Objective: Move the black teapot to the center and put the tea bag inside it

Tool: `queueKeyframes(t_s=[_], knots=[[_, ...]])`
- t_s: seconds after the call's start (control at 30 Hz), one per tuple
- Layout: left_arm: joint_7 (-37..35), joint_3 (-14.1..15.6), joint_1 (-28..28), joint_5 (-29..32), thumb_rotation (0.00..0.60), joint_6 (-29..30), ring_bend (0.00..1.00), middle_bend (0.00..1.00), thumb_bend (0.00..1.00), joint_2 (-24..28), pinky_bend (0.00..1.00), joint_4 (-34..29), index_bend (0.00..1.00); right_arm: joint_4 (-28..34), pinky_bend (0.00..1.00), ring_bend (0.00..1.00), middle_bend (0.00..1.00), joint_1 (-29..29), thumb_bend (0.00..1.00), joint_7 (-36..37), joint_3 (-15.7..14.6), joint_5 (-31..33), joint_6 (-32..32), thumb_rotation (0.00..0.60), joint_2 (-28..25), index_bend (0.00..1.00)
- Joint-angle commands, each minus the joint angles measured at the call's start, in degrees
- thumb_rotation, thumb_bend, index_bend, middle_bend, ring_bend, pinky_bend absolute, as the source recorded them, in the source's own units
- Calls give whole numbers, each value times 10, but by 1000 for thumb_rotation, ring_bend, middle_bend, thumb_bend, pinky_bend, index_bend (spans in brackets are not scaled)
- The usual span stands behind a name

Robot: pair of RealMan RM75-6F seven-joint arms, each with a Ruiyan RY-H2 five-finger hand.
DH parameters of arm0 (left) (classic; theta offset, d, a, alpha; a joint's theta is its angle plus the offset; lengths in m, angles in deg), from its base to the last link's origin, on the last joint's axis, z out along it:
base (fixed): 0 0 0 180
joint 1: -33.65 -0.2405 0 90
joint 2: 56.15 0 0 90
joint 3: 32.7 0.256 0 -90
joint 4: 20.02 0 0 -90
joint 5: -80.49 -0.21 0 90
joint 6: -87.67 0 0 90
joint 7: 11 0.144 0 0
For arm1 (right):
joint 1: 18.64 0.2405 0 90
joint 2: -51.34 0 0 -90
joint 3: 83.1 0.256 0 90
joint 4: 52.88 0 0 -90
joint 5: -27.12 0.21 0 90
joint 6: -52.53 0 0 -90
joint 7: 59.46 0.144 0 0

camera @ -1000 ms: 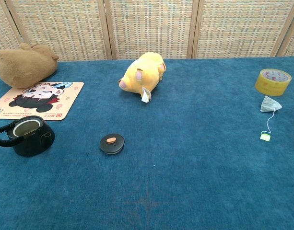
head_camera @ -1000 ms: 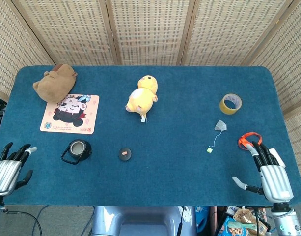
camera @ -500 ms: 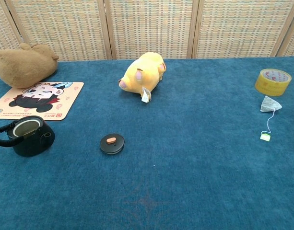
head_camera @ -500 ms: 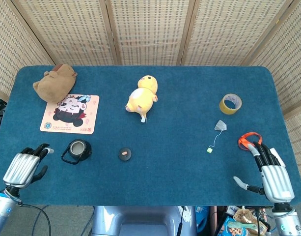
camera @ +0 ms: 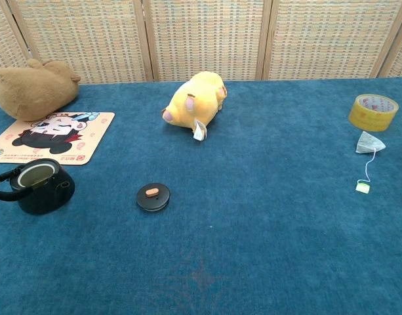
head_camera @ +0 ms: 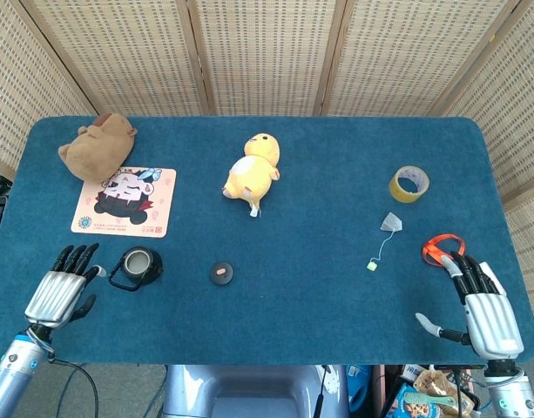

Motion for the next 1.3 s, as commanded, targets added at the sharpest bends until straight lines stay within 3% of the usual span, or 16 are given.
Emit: queueKeyframes(t_s=[0.03,0.43,1.3], knots=[[-2,0,3,6,600,-2,0,0,437,-13,0,9,342,0,237,17,123,-1,353,0,0,1,-1,241,-1,69],[-12,2,9,16,600,2,0,0,373,-53,0,34,399,-2,236,17,123,-5,353,5,-1,1,-5,242,-5,69],[-9,-5,33,42,600,-12,0,0,372,-109,0,64,411,0,237,15,123,-10,353,10,1,10,-8,244,-15,69]])
